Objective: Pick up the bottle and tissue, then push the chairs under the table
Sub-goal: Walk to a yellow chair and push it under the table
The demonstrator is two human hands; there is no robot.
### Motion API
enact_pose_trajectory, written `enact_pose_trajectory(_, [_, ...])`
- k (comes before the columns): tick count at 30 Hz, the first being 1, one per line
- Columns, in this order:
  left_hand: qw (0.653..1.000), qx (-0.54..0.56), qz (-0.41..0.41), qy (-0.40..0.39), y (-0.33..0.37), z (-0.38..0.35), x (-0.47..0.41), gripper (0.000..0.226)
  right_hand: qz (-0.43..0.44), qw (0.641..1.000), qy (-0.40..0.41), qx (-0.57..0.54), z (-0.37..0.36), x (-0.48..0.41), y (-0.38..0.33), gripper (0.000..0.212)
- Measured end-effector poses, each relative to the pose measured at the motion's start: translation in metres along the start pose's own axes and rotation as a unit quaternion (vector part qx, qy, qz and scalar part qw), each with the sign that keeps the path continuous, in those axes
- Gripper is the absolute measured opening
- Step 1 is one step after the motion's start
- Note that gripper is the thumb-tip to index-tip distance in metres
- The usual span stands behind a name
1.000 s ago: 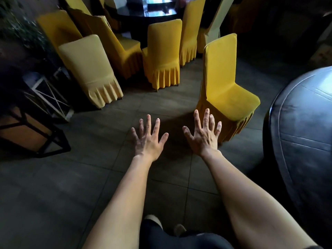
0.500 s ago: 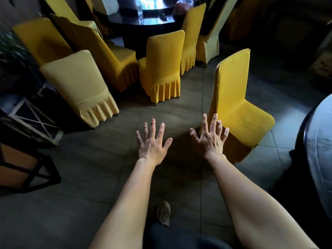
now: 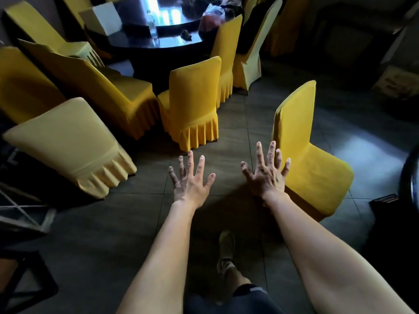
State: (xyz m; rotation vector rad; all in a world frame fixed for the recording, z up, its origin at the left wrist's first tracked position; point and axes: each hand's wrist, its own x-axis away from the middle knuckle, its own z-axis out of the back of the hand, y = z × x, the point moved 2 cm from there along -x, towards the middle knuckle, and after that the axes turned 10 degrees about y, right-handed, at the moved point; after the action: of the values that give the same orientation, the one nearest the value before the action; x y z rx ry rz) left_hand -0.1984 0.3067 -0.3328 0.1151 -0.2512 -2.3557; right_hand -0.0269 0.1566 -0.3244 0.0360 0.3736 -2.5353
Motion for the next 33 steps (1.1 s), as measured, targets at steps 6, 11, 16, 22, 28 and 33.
enact_pose_trajectory(6, [1.000,-0.007,-0.013,0.008,0.005,-0.008,-0.122,0.072,-0.028,1.000,0.014,-0.005,-0.020,-0.113,-0.003,0.083])
enact_pose_trajectory(11, [1.000,-0.016,-0.022,0.013,0.014,-0.006,-0.219,0.072,-0.053,0.998,0.019,-0.023,-0.027,-0.208,-0.011,0.084])
enact_pose_trajectory(16, [0.999,-0.031,-0.035,0.009,0.025,-0.007,-0.296,0.073,-0.059,0.998,0.017,-0.019,-0.038,-0.277,-0.018,0.083])
enact_pose_trajectory(22, [0.997,-0.041,-0.070,-0.011,0.035,-0.019,-0.385,0.073,-0.097,0.995,0.015,0.002,-0.061,-0.345,-0.012,0.082])
enact_pose_trajectory(28, [0.991,-0.044,-0.124,-0.019,0.052,-0.030,-0.503,0.074,-0.160,0.987,0.024,0.014,-0.076,-0.431,-0.002,0.082])
enact_pose_trajectory(33, [0.982,-0.029,-0.182,-0.042,0.078,-0.026,-0.610,0.074,-0.217,0.974,0.060,0.015,-0.083,-0.513,-0.009,0.082])
